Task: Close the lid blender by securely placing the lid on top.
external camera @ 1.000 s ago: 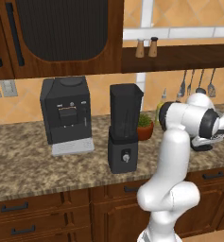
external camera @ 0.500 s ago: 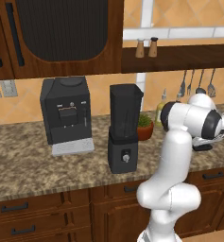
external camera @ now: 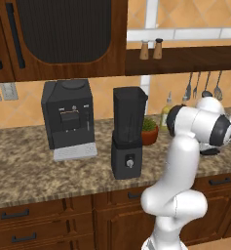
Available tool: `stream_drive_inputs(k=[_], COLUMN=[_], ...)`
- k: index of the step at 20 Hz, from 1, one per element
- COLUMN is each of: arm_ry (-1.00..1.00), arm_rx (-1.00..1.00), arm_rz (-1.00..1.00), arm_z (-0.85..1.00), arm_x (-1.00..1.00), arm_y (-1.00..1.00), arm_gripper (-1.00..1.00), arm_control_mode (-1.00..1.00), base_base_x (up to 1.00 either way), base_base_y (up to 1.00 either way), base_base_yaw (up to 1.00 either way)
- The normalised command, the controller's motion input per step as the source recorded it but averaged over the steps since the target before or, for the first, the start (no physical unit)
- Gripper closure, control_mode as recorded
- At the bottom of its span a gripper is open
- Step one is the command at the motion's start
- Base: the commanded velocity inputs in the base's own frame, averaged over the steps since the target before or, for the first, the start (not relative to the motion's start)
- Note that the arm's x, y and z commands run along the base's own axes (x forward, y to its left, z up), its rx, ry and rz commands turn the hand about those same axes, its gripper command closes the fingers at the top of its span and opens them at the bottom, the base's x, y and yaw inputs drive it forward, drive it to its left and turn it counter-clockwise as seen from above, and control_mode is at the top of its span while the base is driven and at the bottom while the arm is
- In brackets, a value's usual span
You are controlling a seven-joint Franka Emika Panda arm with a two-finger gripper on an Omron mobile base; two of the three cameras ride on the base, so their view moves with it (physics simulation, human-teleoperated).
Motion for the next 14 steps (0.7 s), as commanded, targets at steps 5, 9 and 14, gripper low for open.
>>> stream_drive_inputs(k=[5, 9, 14], arm_ry=[0.0, 0.0, 0.0], arm_rx=[0.0, 0.0, -0.02], arm_rz=[0.12, 0.1, 0.05], arm_z=[0.66, 0.92, 1.0], arm_x=[-0.31, -0.39, -0.54], arm_y=[0.29, 0.15, 0.18], arm_gripper=[1.0, 1.0, 1.0], arm_control_mode=[-1.0, -1.0, -1.0], base_base_x=[0.0, 0.0, 0.0], base_base_y=[0.0, 0.0, 0.0], base_base_yaw=[0.0, 0.0, 0.0])
